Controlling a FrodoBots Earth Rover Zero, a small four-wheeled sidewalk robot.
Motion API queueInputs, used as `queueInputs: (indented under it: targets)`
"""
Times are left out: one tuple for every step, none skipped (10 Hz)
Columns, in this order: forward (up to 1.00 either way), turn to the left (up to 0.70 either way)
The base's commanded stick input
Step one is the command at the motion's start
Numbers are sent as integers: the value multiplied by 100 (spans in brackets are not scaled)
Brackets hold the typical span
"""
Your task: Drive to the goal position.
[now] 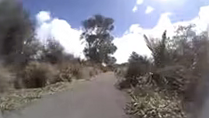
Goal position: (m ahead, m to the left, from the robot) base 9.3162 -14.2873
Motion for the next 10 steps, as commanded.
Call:
queueInputs:
  targets:
    - [85,0]
    - [85,0]
    - [85,0]
    - [85,0]
    - [85,0]
    - [85,0]
    - [85,0]
    - [85,0]
    - [85,0]
    - [85,0]
